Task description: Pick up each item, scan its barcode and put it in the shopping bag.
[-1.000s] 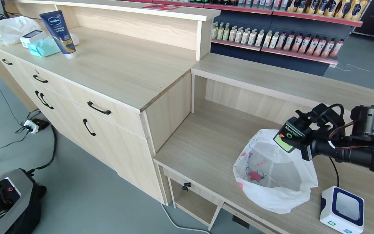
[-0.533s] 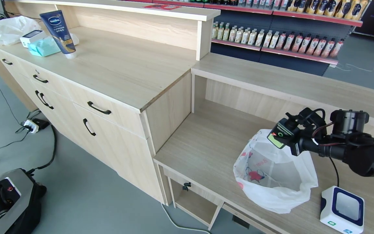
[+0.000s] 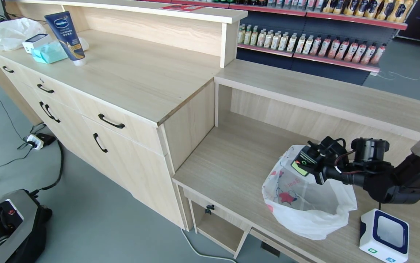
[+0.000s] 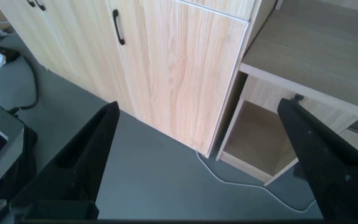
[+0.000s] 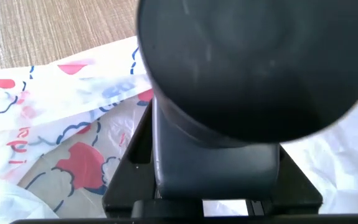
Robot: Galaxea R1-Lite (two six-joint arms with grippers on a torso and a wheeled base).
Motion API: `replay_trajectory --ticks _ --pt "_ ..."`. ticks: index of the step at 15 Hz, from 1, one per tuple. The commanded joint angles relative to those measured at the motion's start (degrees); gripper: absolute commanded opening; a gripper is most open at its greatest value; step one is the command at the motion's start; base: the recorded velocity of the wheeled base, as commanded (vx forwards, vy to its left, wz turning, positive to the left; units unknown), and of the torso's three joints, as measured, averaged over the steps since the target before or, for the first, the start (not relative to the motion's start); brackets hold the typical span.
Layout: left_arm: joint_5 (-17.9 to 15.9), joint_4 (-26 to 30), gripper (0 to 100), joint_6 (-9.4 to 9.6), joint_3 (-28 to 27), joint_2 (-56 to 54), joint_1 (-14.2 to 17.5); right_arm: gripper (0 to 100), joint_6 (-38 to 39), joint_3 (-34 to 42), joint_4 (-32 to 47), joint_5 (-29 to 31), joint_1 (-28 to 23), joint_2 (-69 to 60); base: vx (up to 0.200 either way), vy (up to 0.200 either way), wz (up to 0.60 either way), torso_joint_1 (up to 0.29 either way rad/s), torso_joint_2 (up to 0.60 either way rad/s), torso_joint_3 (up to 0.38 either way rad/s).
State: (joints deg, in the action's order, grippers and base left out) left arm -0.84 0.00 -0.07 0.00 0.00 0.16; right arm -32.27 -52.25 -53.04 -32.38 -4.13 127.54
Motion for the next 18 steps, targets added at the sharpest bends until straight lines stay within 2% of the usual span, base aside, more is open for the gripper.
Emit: replay_trajectory --ticks 1,7,8,18 --pt "-0.04 0.00 100 -0.01 0.00 0.09 0.02 0 -0.08 -0.66 -0.04 -0.05 -0.09 2.36 0.000 0.000 0.00 0.000 0.00 0.000" --pt "0.05 0.00 100 -0.01 0.00 0.00 0.02 0 -0.78 -6.81 0.04 -0.14 -2.02 6.32 0.000 0.000 0.00 0.000 0.00 0.000" --pt "-0.04 0.00 100 -0.01 0.00 0.00 0.02 0 -0.78 -7.78 0.13 -1.64 -2.37 7.29 0.000 0.000 0.00 0.000 0.00 0.000" --pt "-0.04 0.00 100 -0.01 0.00 0.09 0.02 0 -0.87 -9.63 0.31 -2.87 -2.46 11.68 0.000 0.000 0.00 0.000 0.00 0.000"
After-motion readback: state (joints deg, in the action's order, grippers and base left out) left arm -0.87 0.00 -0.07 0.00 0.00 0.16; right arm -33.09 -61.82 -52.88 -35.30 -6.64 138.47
